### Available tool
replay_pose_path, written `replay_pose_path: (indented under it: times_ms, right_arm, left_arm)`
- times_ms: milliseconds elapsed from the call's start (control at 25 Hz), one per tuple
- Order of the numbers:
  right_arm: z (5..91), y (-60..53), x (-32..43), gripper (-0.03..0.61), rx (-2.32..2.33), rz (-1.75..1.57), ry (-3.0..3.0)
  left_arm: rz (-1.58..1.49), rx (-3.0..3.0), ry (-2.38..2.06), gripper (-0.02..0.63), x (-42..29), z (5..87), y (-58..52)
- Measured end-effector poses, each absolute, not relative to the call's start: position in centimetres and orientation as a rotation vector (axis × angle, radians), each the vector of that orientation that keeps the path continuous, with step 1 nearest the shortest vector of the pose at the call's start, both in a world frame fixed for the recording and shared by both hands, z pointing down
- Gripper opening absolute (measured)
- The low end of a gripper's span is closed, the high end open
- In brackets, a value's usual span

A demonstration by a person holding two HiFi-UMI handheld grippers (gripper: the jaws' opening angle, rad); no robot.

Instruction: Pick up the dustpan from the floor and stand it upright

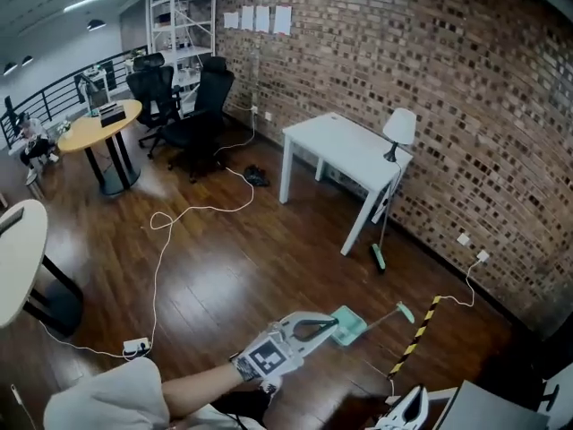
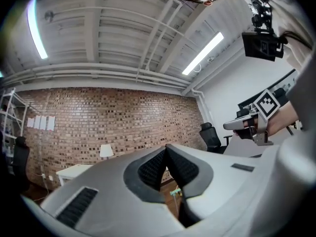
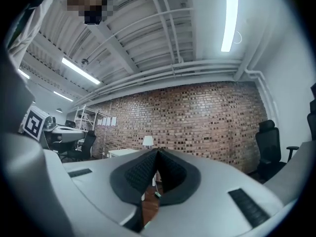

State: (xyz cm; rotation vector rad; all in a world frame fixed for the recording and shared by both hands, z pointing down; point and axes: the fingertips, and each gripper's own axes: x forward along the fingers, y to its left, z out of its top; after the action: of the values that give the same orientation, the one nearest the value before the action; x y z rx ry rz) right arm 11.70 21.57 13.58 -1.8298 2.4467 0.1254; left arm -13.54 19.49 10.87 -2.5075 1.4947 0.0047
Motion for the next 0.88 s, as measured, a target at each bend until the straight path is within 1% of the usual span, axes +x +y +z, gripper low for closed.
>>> replay_pose_path:
  times_ms: [120,200,280,400,560,720,880]
  right_arm:
    - [13.4,27.6,9.7,-0.02,-1.759,0.16,2.463]
    - [12.3,30.8,8.6,-0.02,-1.671,0.194,2.505]
    - [11.1,34.6,10.3,-0.02,-1.655,0.212,2.566]
    - [9.9,39.9,15.1,-0.02,-1.687,0.154,2.631]
    - [9.3,45.8,18.8,-0.02,-1.701,0.09,2.608]
    - [9.2,49.5,19.6,-0.02,-1.716,0.073,2.593]
    - [8.8,51.9,18.5,-0.02,-1.701,0.1,2.601]
  left_arm:
    - [0.141,-2.46,1.537,0.023,-14.6,12.0,29.1]
    - [0.167,-2.438,1.599,0.023,-14.5,11.3,33.7]
    - [0.077,-2.471,1.561,0.025,-10.6,10.8,36.8]
    - [-0.07,-2.489,1.443,0.024,-3.3,10.6,40.3]
    - [-0.077,-2.532,1.367,0.025,2.8,9.8,45.8]
    - [-0.072,-2.52,1.336,0.025,4.2,9.1,49.7]
    - [-0.088,-2.508,1.356,0.025,3.2,9.2,52.0]
